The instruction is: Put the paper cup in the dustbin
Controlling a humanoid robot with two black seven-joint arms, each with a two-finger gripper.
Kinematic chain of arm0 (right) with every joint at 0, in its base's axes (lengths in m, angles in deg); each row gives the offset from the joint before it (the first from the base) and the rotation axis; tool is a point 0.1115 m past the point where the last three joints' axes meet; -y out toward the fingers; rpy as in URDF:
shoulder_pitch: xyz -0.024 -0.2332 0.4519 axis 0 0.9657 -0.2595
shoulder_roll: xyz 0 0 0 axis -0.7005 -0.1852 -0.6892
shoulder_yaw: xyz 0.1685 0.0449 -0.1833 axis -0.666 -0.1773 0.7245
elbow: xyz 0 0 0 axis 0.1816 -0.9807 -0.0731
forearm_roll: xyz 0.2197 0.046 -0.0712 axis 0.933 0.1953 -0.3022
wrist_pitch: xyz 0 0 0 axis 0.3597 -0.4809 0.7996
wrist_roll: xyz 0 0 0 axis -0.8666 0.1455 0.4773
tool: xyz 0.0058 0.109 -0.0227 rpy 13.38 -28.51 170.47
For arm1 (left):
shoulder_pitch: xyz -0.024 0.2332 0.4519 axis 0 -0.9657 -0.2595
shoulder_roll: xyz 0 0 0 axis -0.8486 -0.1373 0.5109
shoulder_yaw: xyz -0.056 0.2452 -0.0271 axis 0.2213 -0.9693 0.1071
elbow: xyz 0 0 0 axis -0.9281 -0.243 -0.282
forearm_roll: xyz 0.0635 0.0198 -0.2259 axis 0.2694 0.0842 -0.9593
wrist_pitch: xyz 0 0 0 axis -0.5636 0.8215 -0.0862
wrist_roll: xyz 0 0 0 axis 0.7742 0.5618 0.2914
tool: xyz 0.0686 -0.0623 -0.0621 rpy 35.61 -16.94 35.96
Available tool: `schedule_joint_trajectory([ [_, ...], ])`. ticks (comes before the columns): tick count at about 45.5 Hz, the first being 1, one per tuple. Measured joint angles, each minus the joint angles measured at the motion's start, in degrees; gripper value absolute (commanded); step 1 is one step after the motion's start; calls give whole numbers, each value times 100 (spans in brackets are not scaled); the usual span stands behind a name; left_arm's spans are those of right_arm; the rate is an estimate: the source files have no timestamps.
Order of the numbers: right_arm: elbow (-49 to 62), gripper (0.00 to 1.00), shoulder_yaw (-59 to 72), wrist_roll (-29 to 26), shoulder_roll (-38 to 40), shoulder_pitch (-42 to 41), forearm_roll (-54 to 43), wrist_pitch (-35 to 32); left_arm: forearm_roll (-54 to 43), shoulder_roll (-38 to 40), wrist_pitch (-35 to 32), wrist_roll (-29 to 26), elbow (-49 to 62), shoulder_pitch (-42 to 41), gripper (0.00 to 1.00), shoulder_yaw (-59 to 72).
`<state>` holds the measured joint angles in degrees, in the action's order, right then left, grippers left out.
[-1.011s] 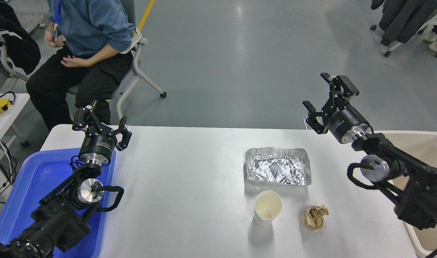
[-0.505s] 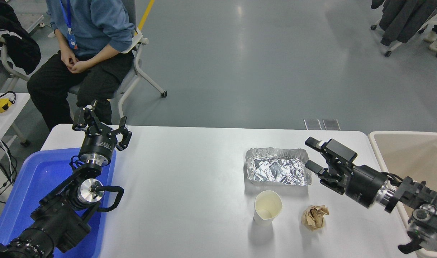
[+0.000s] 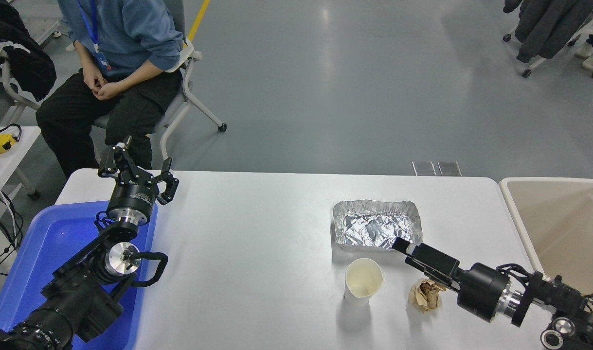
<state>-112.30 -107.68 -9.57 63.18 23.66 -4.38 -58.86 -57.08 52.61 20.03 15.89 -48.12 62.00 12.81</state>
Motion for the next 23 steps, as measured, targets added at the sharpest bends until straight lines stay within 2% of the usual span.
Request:
schedule_joint_trajectory([
  [23, 1319, 100, 886, 59, -1001, -798, -190, 240, 1, 0, -4, 3, 0, 3, 100, 0],
])
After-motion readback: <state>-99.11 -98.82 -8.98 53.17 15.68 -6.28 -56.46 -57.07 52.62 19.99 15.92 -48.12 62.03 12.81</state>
